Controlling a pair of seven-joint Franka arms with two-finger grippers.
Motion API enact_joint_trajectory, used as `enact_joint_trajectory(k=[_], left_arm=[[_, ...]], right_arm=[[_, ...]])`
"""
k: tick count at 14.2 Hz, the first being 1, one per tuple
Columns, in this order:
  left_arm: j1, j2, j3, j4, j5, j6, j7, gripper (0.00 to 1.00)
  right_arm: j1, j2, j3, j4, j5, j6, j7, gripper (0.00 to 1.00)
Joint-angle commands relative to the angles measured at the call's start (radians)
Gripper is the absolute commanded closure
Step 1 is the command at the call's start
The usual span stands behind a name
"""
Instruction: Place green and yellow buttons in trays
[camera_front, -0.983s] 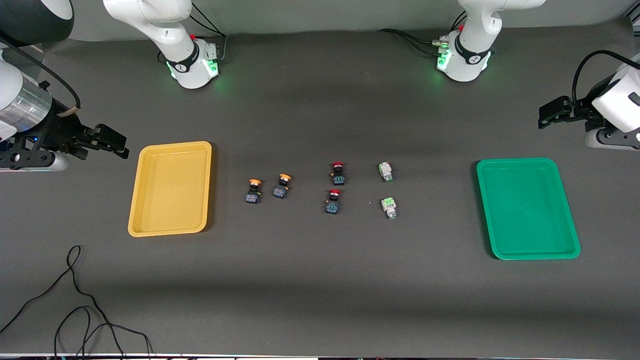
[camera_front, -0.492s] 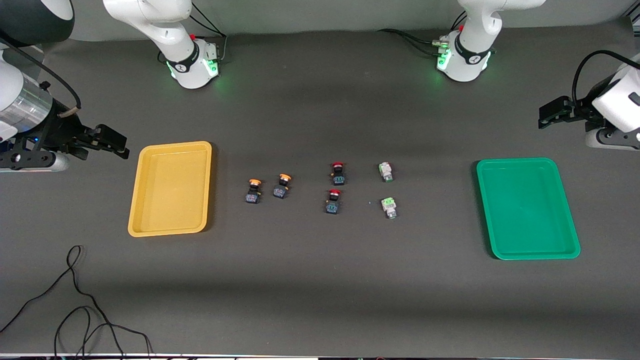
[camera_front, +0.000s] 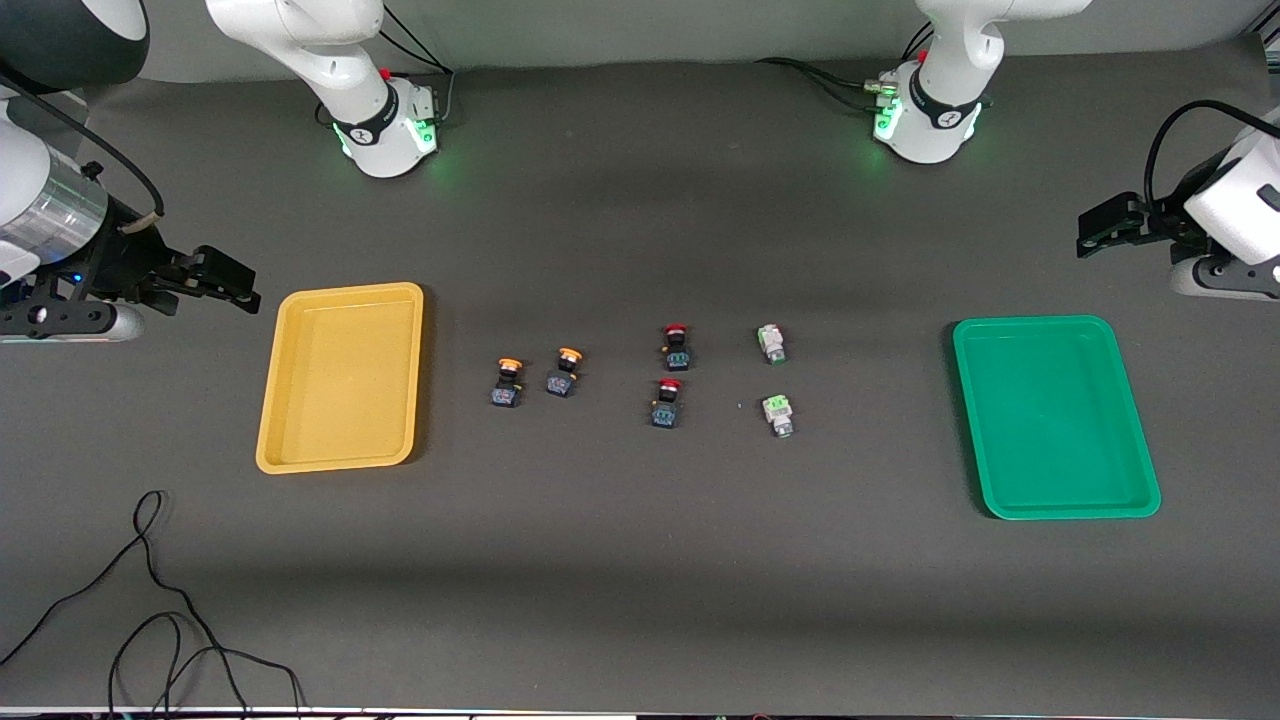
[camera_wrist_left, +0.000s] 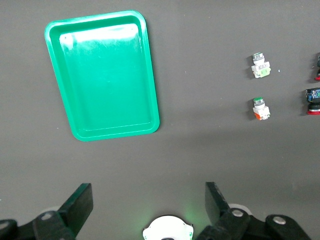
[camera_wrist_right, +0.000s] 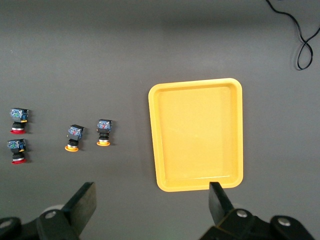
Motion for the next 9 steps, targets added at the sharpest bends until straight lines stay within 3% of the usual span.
enact_joint_trajectory(k=[1,6,9], left_arm=[[-0.004,-0.005,0.001,0.007,-0.008,0.004,0.009,0.0],[-0.002,-0.005,0.002,0.007,-0.008,0.004,0.009,0.0],[-0.002,-0.005,0.002,0.007,-0.008,0.006,0.01,0.0]], right_arm=[[0.028,0.002,-0.003,0.005,-0.001,-0.014,0.053,0.0],[0.204,0.049,-0.001,0.008,0.011,0.007,0.304,0.0],[0.264,0.109,-0.001,0.005,0.025,0.039,0.349,0.0]])
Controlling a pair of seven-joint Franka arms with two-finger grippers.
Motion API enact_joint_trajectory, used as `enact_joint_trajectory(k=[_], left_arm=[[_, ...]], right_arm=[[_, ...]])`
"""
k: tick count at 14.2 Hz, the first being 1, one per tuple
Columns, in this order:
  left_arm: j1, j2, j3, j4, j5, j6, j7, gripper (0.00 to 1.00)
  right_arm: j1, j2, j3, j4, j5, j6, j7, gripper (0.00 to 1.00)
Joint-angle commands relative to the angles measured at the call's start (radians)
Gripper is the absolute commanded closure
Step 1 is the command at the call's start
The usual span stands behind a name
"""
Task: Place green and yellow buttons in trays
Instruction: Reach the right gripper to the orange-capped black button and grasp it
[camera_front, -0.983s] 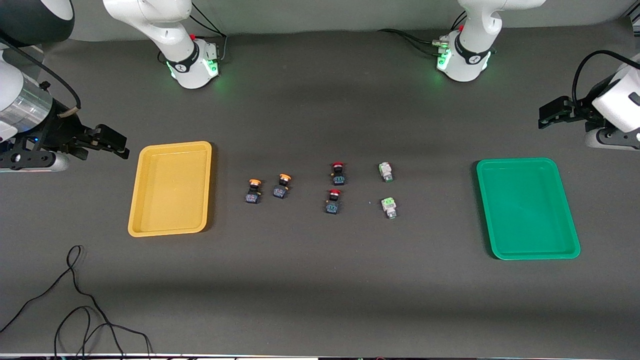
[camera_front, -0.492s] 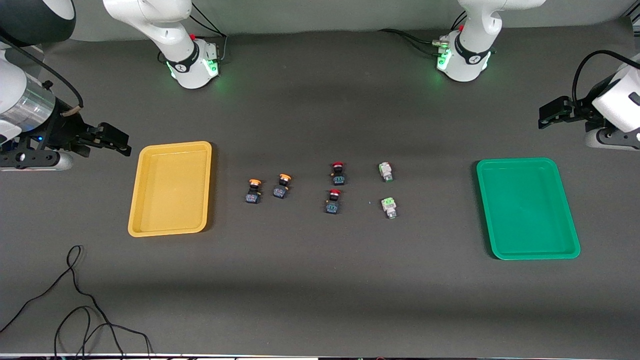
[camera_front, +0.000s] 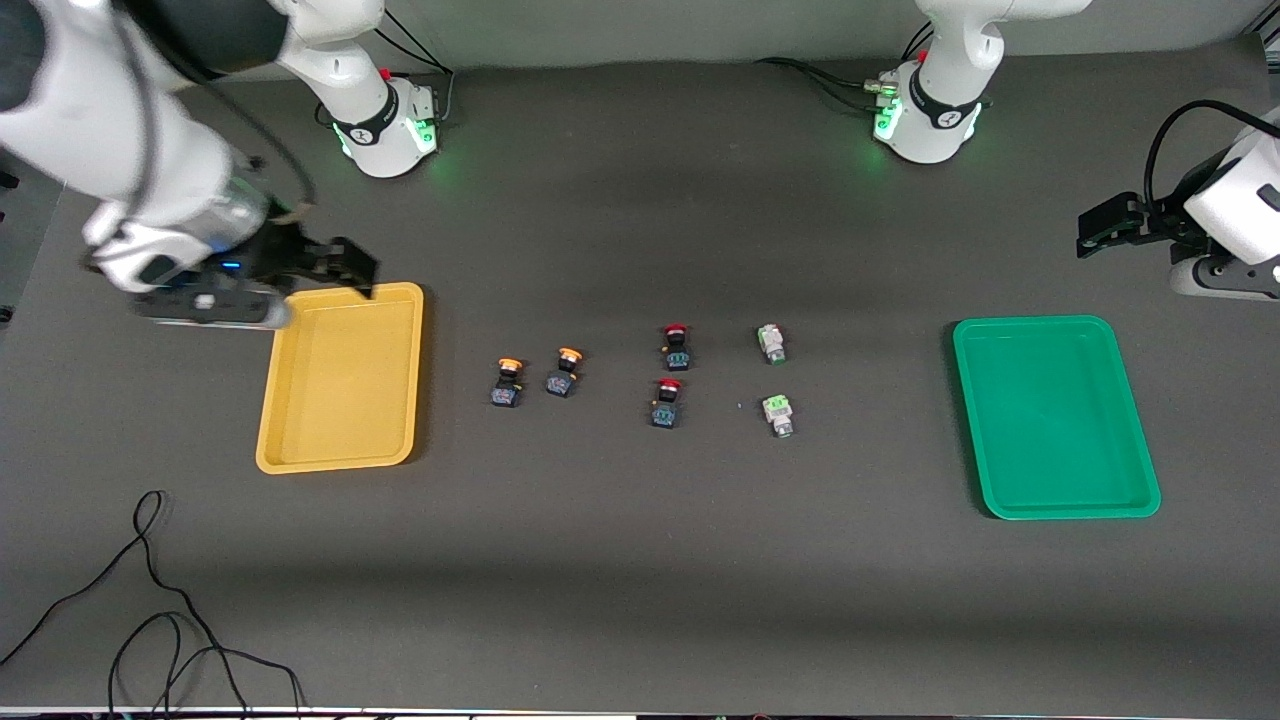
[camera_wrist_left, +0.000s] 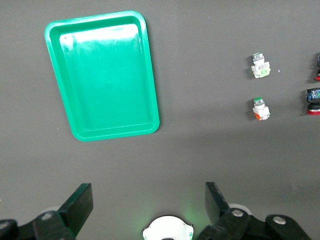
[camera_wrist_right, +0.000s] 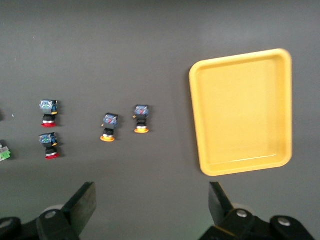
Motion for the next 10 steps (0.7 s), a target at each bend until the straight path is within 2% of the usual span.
enact_joint_trajectory(k=[1,4,7,10], left_arm=[[-0.002,-0.005,0.003,0.007,-0.008,0.005,0.009,0.0],[-0.001,-0.005,0.003,0.009,-0.008,0.007,0.01,0.0],[-0.001,-0.005,0.003,0.007,-0.008,0.008,0.009,0.0],[0.001,-0.003,0.004,0.001,-0.01,0.007,-0.008,0.0]], right_arm=[[0.026,0.065,-0.01,0.012,0.029,0.033,0.031,0.0],[0.03,0.106,-0.01,-0.051,0.049,0.119,0.052,0.0],[0.061,0.125,-0.012,-0.189,0.054,0.295,0.074,0.01],[0.075,0.177,-0.012,-0.267,0.054,0.427,0.074,0.01]])
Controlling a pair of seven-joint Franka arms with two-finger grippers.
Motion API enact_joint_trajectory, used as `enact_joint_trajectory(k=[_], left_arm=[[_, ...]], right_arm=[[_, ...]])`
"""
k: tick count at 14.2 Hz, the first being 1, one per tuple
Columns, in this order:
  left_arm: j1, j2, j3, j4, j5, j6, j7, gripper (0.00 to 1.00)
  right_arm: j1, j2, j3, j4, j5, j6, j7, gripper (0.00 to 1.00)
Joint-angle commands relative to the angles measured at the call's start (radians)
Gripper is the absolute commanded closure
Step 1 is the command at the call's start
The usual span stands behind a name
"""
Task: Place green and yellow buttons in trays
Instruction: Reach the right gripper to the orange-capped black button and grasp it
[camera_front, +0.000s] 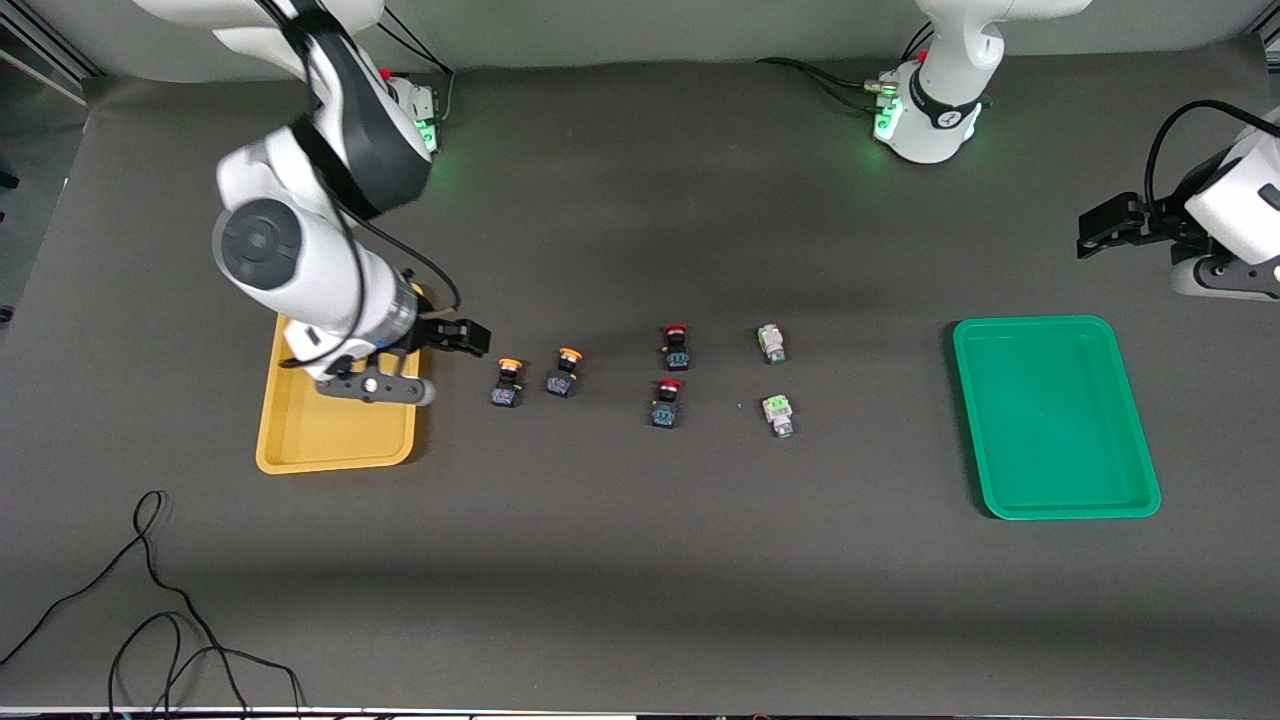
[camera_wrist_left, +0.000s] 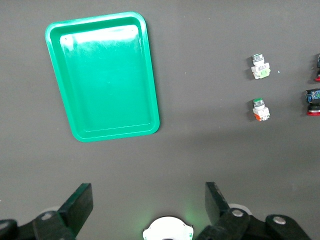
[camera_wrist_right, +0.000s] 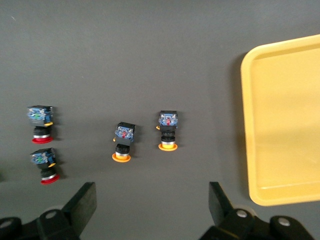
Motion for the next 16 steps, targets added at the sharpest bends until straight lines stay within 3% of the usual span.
enact_joint_trajectory(k=[1,4,6,9,11,13,14,15,16], left_arm=[[0.0,0.0,0.003,-0.001,-0.01,0.006,-0.007,0.0],[0.002,0.008,0.003,-0.003,-0.037,0.012,-0.041,0.0],[-0.015,-0.014,-0.006,-0.082,-0.051,0.059,-0.134,0.0],[-0.041,-0.081,-0.088,-0.269,-0.049,0.221,-0.307,0.0],[-0.07,-0.064,-0.18,-0.321,-0.048,0.326,-0.523,0.0],[-0.125,-0.037,-0.23,-0.383,-0.049,0.444,-0.687,0.0],[-0.166,-0.034,-0.233,-0.418,-0.048,0.493,-0.755,0.0],[-0.212,-0.032,-0.234,-0.459,-0.048,0.551,-0.816,0.0],[-0.245,-0.025,-0.234,-0.504,-0.046,0.616,-0.866,0.0]], right_arm=[[0.018,0.042,-0.008,-0.069,0.012,0.115,0.025,0.01],[0.018,0.135,-0.008,-0.118,0.012,0.259,0.031,0.01],[0.018,0.187,-0.008,-0.158,0.012,0.354,0.033,0.01],[0.018,0.234,-0.011,-0.198,0.01,0.427,0.031,0.01],[0.018,0.27,-0.013,-0.206,0.01,0.47,0.033,0.01],[0.018,0.305,-0.015,-0.206,0.01,0.511,0.031,0.02],[0.018,0.32,-0.015,-0.204,0.01,0.531,0.031,0.17],[0.018,0.328,-0.015,-0.204,0.01,0.543,0.031,0.52],[0.018,0.327,-0.015,-0.204,0.01,0.543,0.033,1.0]])
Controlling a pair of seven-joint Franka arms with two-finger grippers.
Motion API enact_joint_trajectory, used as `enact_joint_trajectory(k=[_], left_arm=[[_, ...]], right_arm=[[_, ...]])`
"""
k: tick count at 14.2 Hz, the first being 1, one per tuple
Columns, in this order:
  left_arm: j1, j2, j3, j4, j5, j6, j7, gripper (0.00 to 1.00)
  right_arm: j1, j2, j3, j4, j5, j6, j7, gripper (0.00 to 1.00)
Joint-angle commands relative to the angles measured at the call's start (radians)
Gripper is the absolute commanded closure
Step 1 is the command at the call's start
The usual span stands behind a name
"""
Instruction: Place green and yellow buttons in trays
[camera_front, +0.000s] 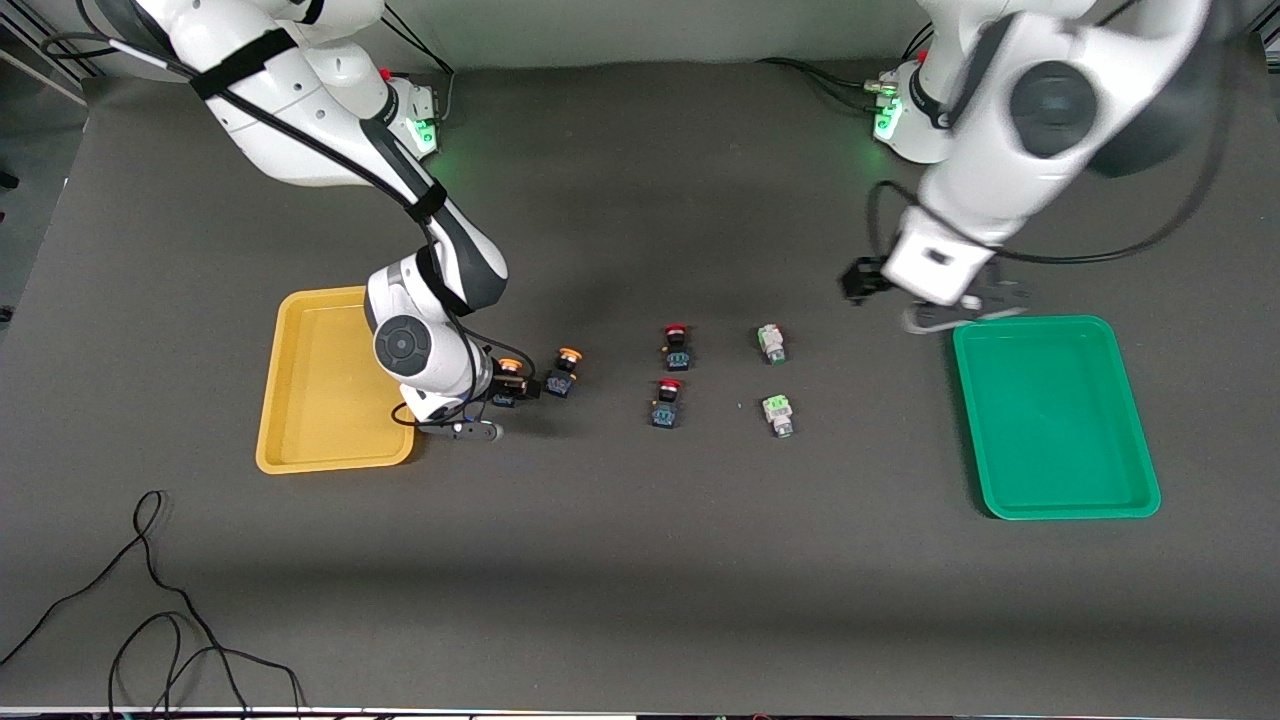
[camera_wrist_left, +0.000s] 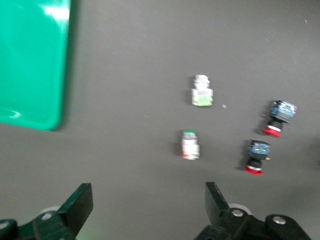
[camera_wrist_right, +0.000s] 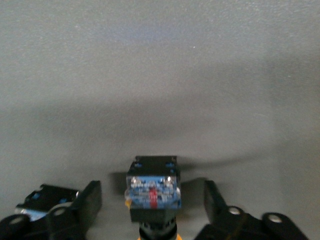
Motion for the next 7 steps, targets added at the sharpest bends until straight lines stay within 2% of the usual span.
enact_joint_trajectory(k=[1,4,7], left_arm=[[-0.099,0.009,0.013,-0.132,0.005,0.181,-0.158,0.0],[-0.183,0.19,0.013,-0.149,0.142,0.362,-0.371,0.0],[-0.191,0.347,0.018,-0.146,0.241,0.509,-0.469,0.0]], right_arm=[[0.007,-0.004,-0.005,0.002,0.009,0.02,0.032,1.0],[0.009,-0.061,-0.005,0.008,0.008,-0.037,0.047,1.0],[0.0,-0.169,-0.006,0.059,0.009,-0.26,0.035,1.0]])
